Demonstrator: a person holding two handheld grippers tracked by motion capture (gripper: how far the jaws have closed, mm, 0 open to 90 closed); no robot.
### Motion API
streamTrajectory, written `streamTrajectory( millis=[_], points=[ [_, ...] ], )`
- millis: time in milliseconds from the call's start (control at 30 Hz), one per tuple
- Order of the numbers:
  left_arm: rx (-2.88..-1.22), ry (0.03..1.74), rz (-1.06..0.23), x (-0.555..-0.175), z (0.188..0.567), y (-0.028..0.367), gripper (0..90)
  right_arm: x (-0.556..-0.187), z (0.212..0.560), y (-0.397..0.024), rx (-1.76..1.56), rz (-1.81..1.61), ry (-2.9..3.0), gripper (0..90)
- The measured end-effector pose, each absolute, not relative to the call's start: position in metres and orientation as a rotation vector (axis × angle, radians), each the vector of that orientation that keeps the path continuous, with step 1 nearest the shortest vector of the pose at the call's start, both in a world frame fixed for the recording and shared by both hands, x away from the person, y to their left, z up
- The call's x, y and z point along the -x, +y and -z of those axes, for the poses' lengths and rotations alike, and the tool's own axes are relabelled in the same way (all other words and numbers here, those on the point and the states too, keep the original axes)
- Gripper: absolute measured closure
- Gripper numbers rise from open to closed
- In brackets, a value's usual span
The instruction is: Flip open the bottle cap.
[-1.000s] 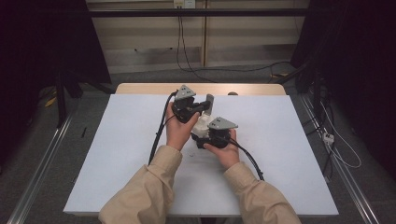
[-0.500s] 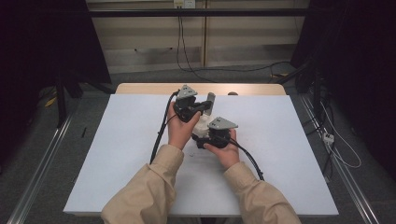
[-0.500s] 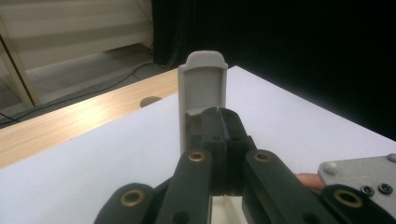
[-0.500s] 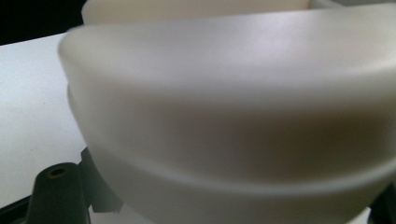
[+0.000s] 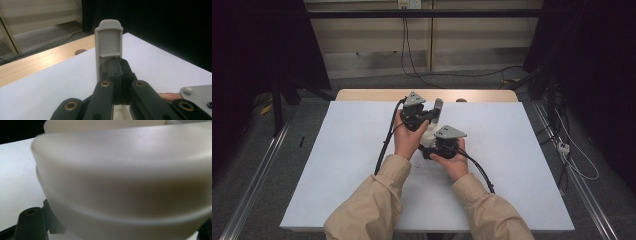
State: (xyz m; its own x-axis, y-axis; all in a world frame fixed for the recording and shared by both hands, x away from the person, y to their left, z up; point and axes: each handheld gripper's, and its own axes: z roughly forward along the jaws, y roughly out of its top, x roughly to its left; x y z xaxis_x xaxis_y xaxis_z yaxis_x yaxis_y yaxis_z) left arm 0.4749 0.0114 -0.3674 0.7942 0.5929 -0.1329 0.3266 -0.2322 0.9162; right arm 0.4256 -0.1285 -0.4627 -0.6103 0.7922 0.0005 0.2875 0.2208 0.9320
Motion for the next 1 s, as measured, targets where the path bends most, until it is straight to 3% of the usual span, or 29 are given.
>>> streamTrajectory(
  millis=[1000],
  points=[
    [-1.857, 0.705, -0.300, -0.4801, 0.3691, 0.0060, 90.0, -0.4259, 0.4628, -0.1287, -0.997, -1.385, 2.016, 18.6]
  ],
)
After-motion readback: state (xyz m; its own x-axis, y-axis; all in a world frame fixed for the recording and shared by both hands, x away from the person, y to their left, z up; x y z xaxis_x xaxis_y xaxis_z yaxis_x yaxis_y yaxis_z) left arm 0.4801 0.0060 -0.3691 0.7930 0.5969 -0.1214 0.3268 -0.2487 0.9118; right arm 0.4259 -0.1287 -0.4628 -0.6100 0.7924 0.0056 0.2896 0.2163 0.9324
